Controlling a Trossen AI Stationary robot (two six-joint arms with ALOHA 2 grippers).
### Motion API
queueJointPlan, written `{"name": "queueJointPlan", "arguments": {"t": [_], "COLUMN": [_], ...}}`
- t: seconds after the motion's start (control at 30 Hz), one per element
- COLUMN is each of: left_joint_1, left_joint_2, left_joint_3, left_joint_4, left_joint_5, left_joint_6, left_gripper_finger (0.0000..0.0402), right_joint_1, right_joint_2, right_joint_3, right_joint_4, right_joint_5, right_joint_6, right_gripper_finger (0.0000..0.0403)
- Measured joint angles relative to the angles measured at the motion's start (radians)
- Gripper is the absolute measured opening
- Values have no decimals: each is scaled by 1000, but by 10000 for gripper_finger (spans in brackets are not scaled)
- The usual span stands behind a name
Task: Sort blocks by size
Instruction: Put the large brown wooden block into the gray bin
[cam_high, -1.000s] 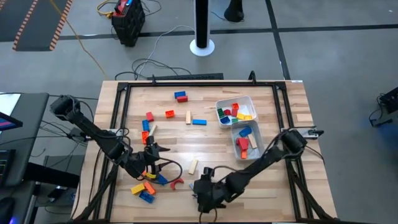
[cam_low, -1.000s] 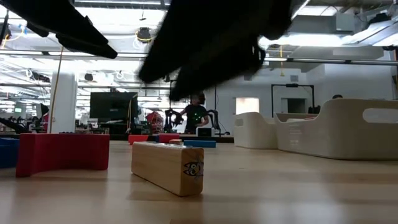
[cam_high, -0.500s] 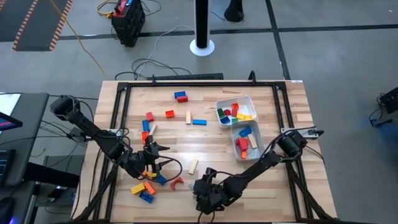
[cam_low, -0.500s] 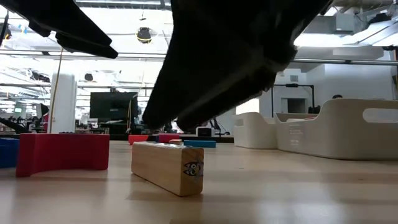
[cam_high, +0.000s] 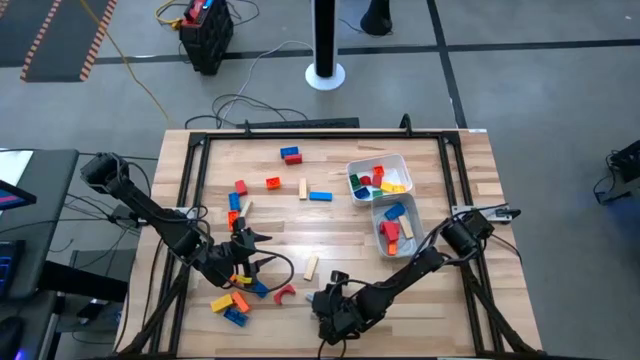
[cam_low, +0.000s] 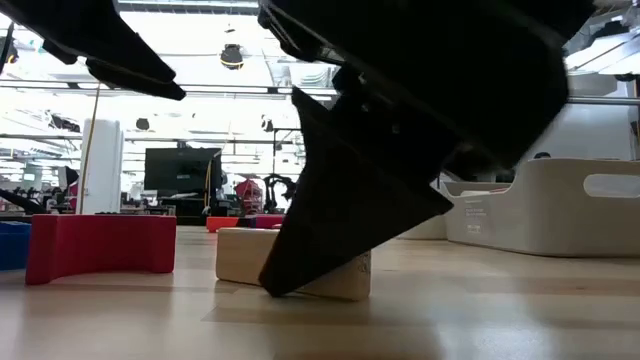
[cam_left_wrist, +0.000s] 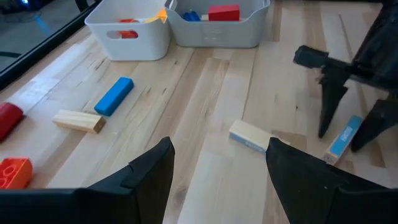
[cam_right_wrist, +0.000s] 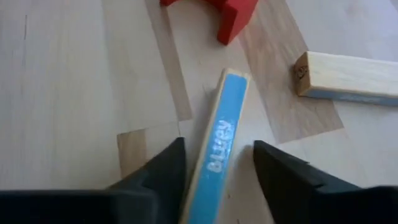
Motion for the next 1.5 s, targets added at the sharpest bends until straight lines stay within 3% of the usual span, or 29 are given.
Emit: {"name": "queueJointPlan", "arguments": {"t": [0.17,0.3,0.4,0.5,0.63,0.7,0.9,1.2,1.33,1.43,1.5], "left_joint_1": [0,0,0,0,0,0,0,0,0,0,0], "left_joint_2": [0,0,0,0,0,0,0,0,0,0,0], "left_joint_3": [0,0,0,0,0,0,0,0,0,0,0], "left_joint_4": [-7,-7,-8,-8,-13,-19,-23,-24,-24,-23,-22], "left_joint_5": [1,1,1,1,1,1,2,2,2,2,1], "left_joint_6": [-3,-3,-3,-3,-3,-6,-11,-8,-8,-8,-7], "left_gripper_finger": [245,245,245,245,245,245,245,245,245,245,245], "right_joint_1": [-3,-14,-12,-14,-29,-36,-74,-76,-75,-70,-81], "right_joint_2": [-28,-132,-234,-311,-350,-350,-361,-393,-457,-524,-554], "right_joint_3": [0,-2,1,1,-7,-34,-191,-269,-269,-269,-269], "right_joint_4": [-96,-280,-487,-750,-1087,-1160,-1125,-1121,-1114,-996,-814], "right_joint_5": [-2,19,138,220,223,217,119,77,92,147,162], "right_joint_6": [-35,-13,80,275,567,647,677,719,717,621,460], "right_gripper_finger": [81,81,81,81,81,81,98,224,251,253,254]}}
